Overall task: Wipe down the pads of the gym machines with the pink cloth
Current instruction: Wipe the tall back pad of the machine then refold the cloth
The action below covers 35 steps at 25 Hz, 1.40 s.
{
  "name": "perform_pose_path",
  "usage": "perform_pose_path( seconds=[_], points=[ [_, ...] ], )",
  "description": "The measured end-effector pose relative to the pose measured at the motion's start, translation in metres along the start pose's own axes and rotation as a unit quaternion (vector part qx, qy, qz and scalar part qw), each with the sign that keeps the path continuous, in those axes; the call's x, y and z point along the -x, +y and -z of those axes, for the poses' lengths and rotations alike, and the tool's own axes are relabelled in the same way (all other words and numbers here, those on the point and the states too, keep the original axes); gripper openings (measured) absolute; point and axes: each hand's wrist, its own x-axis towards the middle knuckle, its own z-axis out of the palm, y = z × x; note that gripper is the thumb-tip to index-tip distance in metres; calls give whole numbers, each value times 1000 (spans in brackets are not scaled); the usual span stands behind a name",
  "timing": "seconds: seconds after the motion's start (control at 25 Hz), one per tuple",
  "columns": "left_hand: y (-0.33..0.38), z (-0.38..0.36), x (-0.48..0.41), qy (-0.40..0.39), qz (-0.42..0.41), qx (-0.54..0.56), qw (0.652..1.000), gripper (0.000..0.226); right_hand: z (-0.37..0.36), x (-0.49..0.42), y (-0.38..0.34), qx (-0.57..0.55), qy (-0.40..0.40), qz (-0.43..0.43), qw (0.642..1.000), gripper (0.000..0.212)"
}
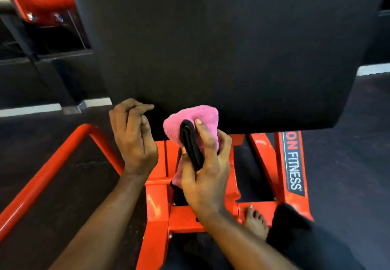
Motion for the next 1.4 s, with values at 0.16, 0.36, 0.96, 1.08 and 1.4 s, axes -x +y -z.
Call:
perform_pose_path(
  seconds=[0.16, 0.36, 0.96, 1.08, 1.4],
  points=[
    [9, 10, 16, -37, 53, 38, 997, 28, 20, 2, -22, -79, 14, -32, 996, 68],
    [93, 99, 30, -245, 151, 219, 932, 26, 84, 45, -94, -158, -22, -72, 985, 67],
    [132, 123, -61, -410, 164, 149, 885, 22, 103, 31, -109, -228, -177, -156, 945, 68],
    [115, 83, -67, -443, 101, 142, 880, 33, 88, 17, -71, -218, -45, -217, 951, 61],
    [70, 3, -115, -201, -36, -79, 976, 51, 114, -144, -48, 144, 195, 9, 970, 76]
  ],
)
